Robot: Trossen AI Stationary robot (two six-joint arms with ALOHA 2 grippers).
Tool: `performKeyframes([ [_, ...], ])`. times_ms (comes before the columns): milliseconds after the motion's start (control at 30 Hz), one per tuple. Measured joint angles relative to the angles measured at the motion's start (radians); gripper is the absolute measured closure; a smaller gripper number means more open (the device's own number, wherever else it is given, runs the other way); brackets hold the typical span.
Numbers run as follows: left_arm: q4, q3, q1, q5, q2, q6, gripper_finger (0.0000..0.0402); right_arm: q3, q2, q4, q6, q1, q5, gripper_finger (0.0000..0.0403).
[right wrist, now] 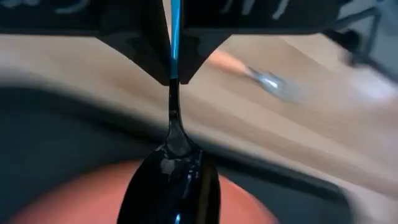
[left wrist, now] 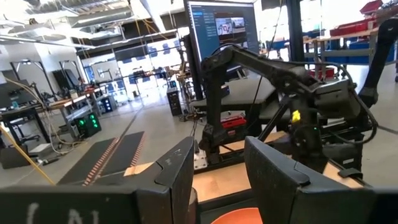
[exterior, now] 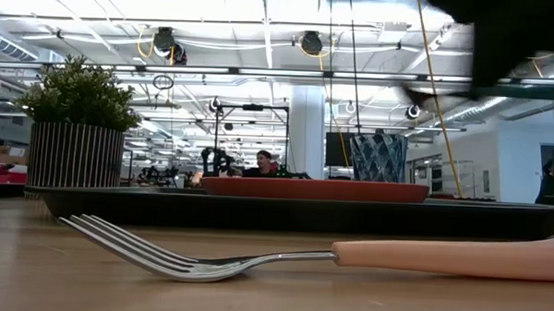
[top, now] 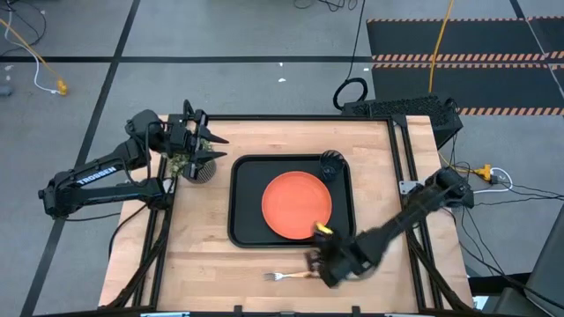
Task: Pick and place plate/cup/fork/spoon on tray
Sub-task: Put the blue spoon on the black serving tray
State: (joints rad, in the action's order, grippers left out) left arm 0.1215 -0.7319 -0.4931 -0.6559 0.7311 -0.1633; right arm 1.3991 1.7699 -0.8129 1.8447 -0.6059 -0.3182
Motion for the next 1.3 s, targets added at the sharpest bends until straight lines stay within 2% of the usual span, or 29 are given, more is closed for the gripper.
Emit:
performKeyframes([
  [167,-0.019,0.000,0.000,0.000,-0.008,0.027,0.0256,0.000,0.006,0.286,-0.376,0.169,-0.046,0.0402],
  [333,-0.065,0.000,0.000,-0.001,-0.048,0.026,0.0256,-0.001,0.016,0.428,-0.591,0.314,0.023,0.0402],
  [700,-0.134,0.000,-0.001,0.002,-0.144,-0.042,0.0256,-0.001,0.160,0.727,-0.776,0.481,0.296,0.0403],
  [1100,-0.111,0.000,-0.001,0.006,-0.143,-0.084,0.0256,-0.001,0.205,0.896,-0.900,0.528,0.293,0.0403],
  [1300,-0.109,0.000,-0.001,0.067,-0.143,-0.121,0.0256,-0.001,0.214,0.908,-0.926,0.528,0.269,0.0397],
])
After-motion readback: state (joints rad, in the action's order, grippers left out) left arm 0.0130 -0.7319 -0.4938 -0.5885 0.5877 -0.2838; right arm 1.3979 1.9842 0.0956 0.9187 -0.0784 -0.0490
